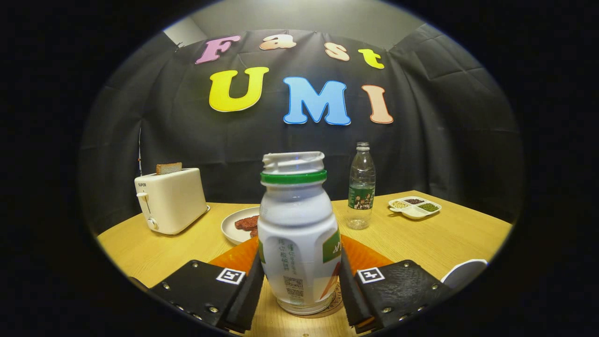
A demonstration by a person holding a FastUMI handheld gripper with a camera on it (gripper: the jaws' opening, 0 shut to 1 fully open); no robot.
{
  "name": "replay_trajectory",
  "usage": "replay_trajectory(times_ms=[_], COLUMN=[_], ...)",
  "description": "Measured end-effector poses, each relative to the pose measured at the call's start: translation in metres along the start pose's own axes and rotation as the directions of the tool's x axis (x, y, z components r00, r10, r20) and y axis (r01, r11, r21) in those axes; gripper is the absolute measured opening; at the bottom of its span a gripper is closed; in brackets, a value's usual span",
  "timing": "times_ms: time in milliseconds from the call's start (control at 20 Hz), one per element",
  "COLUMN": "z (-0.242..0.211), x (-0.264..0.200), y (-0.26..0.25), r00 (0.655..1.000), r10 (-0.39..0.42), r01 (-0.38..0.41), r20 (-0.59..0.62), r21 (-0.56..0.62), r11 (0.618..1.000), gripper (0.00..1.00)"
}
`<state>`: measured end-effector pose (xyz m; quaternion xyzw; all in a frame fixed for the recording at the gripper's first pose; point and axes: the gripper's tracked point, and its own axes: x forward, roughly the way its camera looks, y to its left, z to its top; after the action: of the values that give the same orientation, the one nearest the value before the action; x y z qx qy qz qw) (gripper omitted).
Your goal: Take the bottle from table, then pour the juice into the cup, finally place the bottle on the coaster
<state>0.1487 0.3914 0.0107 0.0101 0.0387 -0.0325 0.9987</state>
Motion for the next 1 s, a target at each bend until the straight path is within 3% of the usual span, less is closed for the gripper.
replay_trajectory(times_ms=[150, 200, 250, 300, 650, 1000], z=[-0.002, -0.002, -0.004, -0.006, -0.017, 0.051], x=[0.0, -0.001, -0.001, -0.002, -0.008, -0.044], y=[-0.002, -0.001, 0.0, 0.002, 0.009, 0.014], r00=[1.0, 1.0, 1.0, 1.0, 0.997, 0.993], r10=[-0.011, -0.009, 0.001, 0.012, 0.049, 0.069], r01=[0.011, 0.009, -0.001, -0.012, -0.05, -0.072], r20=[0.0, -0.003, -0.01, -0.02, -0.067, 0.093], r21=[-0.031, -0.036, -0.032, -0.022, -0.015, 0.02], r11=[0.999, 0.999, 0.999, 1.0, 0.999, 0.997], gripper=[0.79, 0.84, 0.96, 0.99, 0.99, 0.99])
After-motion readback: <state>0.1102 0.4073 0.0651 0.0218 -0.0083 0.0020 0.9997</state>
